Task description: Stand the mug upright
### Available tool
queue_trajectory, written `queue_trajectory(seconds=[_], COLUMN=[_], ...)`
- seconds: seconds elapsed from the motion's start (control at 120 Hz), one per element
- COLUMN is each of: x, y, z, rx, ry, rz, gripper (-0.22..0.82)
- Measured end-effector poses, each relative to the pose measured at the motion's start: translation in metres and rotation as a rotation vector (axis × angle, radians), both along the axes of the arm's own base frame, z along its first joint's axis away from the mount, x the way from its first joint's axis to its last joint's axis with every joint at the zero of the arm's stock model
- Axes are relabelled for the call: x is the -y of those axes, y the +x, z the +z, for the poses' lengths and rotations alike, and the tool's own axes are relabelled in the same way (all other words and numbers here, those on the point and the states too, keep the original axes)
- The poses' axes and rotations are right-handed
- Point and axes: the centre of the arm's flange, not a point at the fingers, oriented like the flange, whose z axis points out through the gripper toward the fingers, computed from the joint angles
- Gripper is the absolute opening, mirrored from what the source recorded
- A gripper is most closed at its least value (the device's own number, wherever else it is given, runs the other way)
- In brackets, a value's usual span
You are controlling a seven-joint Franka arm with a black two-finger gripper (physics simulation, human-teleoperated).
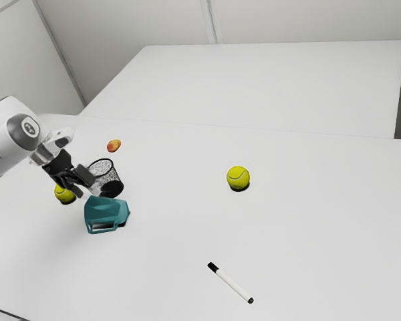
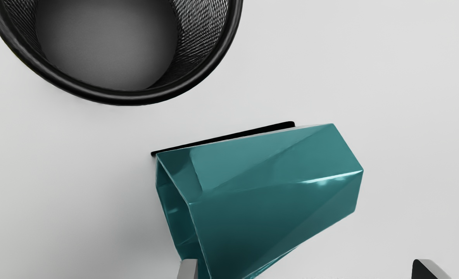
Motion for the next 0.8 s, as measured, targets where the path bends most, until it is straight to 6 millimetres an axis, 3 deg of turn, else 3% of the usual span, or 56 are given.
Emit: queue_trajectory(seconds=[0.125,0.3,0.508,0.8], x=[-0.029,-0.065,-0.031,-0.043], y=[-0.013,-0.028,-0.005,-0.013], z=[-0.003,-0.023,-0.036,-0.049], rx=[0.005,0.003,0.043,0.081], ry=[0.004,-0.021,-0.083,-0.153], rz=[0.025,0.095,0.035,0.062], gripper=[0.6,0.6,0.6,0.6])
